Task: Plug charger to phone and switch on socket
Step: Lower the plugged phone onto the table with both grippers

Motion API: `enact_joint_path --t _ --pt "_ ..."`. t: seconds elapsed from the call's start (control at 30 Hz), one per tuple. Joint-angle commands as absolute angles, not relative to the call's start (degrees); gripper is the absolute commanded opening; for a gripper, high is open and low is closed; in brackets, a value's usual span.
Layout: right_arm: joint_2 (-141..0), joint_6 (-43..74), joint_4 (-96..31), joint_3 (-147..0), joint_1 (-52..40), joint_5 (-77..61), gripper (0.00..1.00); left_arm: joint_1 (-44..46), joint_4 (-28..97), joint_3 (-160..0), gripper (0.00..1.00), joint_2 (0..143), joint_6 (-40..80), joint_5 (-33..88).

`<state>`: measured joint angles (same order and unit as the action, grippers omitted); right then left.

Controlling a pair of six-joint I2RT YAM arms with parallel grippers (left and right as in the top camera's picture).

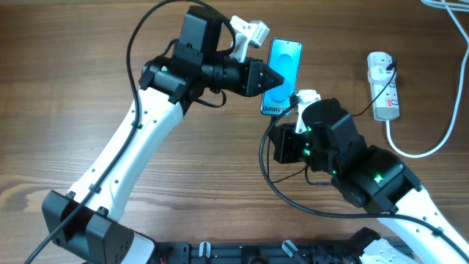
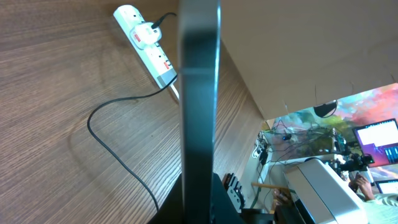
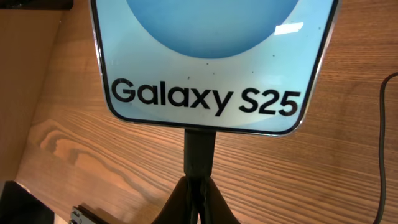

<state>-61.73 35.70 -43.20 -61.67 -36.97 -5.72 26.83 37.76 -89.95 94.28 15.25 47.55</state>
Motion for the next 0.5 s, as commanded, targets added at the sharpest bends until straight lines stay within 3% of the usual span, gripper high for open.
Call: enact_joint_path --t 0.0,0.23,0.3,0.37,0.47 --pt "-61.6 34.7 -40.7 -63.4 -36.2 0.6 0.17 27.5 39.5 -90.0 0.04 92.7 13.9 50.3" --pt "-60.6 34.7 -43.9 -63.4 -36.2 -0.6 0.28 27.5 39.5 -90.0 0.04 92.7 13.9 47.0" --pt "-59.7 34.7 -44.5 -63.4 -36.2 -2.3 0.42 27.5 39.5 -90.0 0.04 92.7 13.9 45.2" --pt "-58.0 34.7 -45.0 -63.4 -36.2 -4.5 0.69 27.5 39.6 -90.0 0.04 92.7 13.9 43.4" --pt "-56.1 36.2 -47.0 -63.4 -36.2 -4.5 0.84 27.5 41.0 -90.0 0.04 92.7 13.9 41.2"
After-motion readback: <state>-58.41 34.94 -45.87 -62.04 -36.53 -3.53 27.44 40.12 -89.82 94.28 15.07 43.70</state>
